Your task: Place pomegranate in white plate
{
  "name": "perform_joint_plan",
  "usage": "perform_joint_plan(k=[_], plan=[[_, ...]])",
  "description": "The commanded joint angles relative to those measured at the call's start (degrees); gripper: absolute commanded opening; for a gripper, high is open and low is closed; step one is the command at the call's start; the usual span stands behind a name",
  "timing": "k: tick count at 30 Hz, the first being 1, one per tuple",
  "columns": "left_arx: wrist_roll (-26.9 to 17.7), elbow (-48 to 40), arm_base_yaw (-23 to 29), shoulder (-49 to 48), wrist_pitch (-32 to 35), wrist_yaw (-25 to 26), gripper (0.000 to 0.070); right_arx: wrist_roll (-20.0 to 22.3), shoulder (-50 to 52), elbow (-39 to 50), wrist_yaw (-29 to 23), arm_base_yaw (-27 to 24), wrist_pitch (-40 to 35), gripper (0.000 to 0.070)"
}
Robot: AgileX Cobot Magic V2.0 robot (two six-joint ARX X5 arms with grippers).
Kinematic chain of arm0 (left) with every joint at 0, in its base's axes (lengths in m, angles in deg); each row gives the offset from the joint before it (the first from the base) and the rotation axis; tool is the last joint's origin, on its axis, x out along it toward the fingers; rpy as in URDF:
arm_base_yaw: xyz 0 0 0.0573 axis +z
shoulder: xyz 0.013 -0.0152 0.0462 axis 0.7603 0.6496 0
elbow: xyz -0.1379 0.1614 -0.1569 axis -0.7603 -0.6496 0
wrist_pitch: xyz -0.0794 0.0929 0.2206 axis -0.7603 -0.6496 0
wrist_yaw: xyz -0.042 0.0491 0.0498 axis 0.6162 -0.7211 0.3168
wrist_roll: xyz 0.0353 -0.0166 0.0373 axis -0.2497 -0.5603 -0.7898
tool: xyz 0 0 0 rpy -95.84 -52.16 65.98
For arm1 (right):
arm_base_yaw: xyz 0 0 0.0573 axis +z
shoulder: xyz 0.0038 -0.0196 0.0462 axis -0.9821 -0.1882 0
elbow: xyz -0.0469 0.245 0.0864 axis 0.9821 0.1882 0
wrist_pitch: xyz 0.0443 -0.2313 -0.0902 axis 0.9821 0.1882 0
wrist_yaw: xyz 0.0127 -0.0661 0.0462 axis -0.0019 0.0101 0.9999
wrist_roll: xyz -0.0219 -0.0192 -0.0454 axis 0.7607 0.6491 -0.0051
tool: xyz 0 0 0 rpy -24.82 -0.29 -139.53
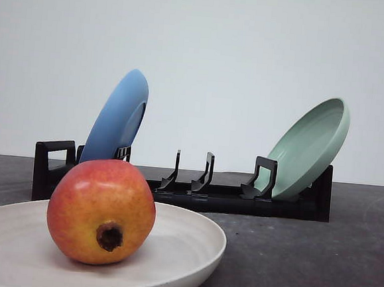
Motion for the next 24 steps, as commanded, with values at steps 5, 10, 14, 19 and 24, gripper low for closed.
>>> perform_joint_plan(k=[5, 10, 14, 19, 24], plan=[[0.19, -0.55, 0.07, -0.04, -0.26, -0.22, 0.0000, -0.70, 0.09, 0.42, -0.04, -0.13, -0.55, 0.0033], [0.19, -0.55, 0.04, -0.04, -0.26, -0.22, 0.0000, -0.70, 0.09, 0.42, -0.04, -0.13, -0.55, 0.0033], [0.19, -0.55, 0.04, -0.04, -0.26, -0.22, 0.0000, -0.70, 0.09, 0.42, -0.04, -0.13, -0.55, 0.0033], [0.19, -0.55, 0.04, -0.04, -0.26, -0.22, 0.0000, -0.70, 0.09, 0.42, -0.04, -0.13, -0.55, 0.0033], [0.19, -0.55, 0.04, -0.05, -0.26, -0.22, 0.0000, -0.70, 0.09, 0.42, -0.04, -0.13, -0.55, 0.0033]])
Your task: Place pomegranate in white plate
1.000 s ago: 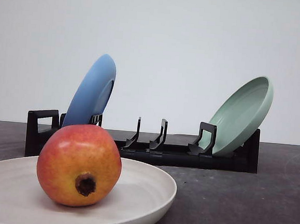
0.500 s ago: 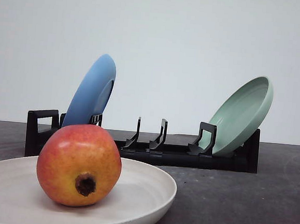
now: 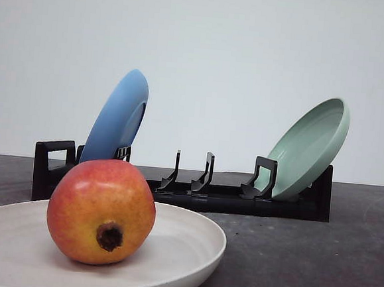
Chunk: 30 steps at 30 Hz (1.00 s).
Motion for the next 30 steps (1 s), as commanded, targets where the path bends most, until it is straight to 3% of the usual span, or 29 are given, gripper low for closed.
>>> perform_joint_plan(k=[1, 30], plan=[[0.17, -0.55, 0.04, -0.06, -0.26, -0.22, 0.0000, -0.69, 0.09, 0.42, -0.04, -0.13, -0.55, 0.0033], [0.17, -0.55, 0.07, -0.05, -0.26, -0.22, 0.0000, -0.69, 0.09, 0.42, -0.04, -0.13, -0.55, 0.0033]])
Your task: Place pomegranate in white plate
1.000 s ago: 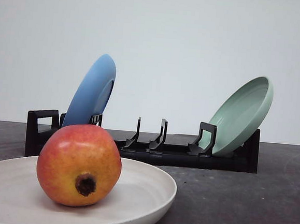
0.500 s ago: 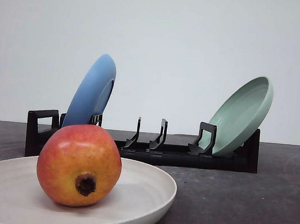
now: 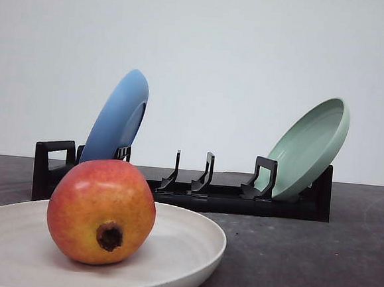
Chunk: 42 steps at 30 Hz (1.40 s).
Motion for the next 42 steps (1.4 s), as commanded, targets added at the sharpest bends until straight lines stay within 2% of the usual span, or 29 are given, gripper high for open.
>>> perform_joint_plan(k=[1, 42], plan=[[0.17, -0.55, 0.07, -0.04, -0.26, -0.22, 0.0000, -0.68, 0.09, 0.42, -0.04, -0.13, -0.56, 0.0033], [0.17, -0.55, 0.06, -0.06, -0.26, -0.22, 0.0000, -0.68, 0.09, 0.42, -0.04, -0.13, -0.56, 0.0033]])
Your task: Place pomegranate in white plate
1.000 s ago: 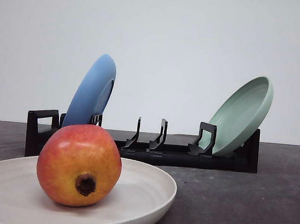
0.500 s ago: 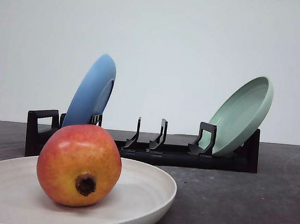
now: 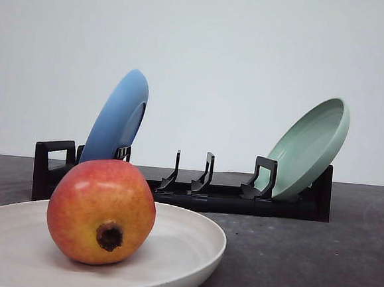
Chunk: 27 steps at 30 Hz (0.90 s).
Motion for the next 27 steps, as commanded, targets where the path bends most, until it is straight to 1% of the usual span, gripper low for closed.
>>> perform_joint_plan(k=[1, 27], plan=[[0.19, -0.55, 0.07, -0.07, -0.26, -0.22, 0.0000, -0.68, 0.09, 0.42, -0.04, -0.13, -0.55, 0.0033], [0.19, -0.55, 0.07, -0.05, -0.26, -0.22, 0.0000, -0.68, 0.09, 0.42, -0.04, -0.13, -0.55, 0.0033]])
